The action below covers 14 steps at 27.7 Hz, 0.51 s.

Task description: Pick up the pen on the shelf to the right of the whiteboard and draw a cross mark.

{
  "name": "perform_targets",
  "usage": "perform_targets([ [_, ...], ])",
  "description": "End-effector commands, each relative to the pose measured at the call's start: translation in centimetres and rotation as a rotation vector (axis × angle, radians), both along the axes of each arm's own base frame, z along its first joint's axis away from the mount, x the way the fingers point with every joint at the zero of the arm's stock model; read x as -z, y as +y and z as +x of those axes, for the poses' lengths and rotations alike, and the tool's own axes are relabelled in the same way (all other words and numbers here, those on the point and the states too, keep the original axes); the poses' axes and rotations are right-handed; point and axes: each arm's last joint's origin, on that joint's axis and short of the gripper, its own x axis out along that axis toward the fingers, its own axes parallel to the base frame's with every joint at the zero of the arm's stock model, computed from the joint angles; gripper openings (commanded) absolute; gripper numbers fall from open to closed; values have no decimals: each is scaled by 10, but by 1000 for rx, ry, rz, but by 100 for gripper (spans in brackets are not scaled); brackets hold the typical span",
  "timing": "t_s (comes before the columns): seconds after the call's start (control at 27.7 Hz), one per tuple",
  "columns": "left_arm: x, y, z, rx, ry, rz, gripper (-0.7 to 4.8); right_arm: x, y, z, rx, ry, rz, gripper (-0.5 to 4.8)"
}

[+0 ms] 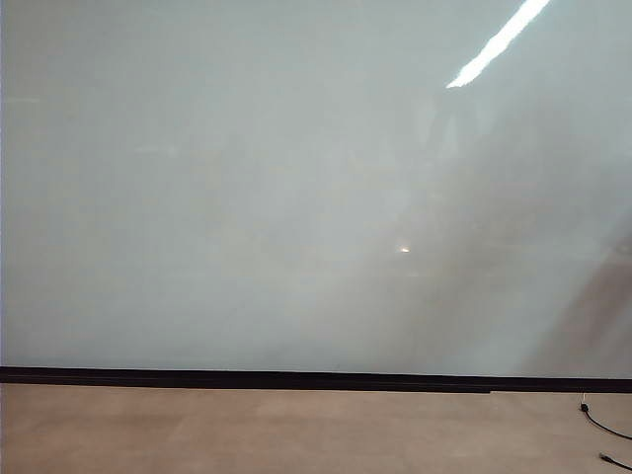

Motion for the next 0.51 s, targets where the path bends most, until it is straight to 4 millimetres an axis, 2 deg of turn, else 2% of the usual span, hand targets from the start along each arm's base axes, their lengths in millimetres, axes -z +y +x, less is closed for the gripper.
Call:
perform_targets([
  [0.04,-2,0,0,4,-11,4,-5,-2,0,3,33,-20,-6,363],
  [0.18,-2,0,0,4,-11,4,-5,-2,-1,3,67,-21,-5,352],
  [0.25,-2,0,0,4,-11,4,-4,-3,-2,4,67,-26,-8,322],
  [0.36,-2,0,0,4,-11,4,-4,-6,-2,7,57,-36,-13,308],
  [0.51,-2,0,0,4,-11,4,-5,-6,-2,7,50,-36,-13,305],
])
